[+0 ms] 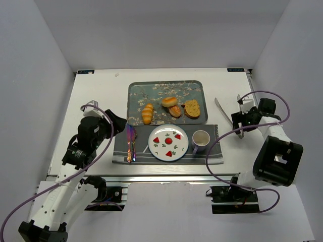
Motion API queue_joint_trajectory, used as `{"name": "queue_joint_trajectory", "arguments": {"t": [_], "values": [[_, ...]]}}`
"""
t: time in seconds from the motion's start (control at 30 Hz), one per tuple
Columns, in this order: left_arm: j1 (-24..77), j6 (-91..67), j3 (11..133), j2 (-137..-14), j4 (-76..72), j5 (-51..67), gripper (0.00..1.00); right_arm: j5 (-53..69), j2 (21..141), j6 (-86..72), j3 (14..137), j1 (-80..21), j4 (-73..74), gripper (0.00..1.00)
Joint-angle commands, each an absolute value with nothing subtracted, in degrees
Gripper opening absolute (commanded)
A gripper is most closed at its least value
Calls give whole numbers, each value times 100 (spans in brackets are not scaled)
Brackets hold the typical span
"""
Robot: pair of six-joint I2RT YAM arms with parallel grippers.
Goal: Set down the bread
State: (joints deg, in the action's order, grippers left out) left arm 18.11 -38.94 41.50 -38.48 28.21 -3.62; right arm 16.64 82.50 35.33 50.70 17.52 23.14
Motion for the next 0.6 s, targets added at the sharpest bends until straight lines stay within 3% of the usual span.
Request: {"name": "queue_joint_trajectory", "arguments": {"t": [0.0, 0.57], "values": [[1793, -3911, 4069, -3964, 2664, -317, 82, 1397, 8569, 3630, 5264, 1767, 2197, 89], [1793, -3902, 4087, -4104, 2716, -387, 82, 1398, 10371, 3401, 6319, 1486, 1688, 88]]}}
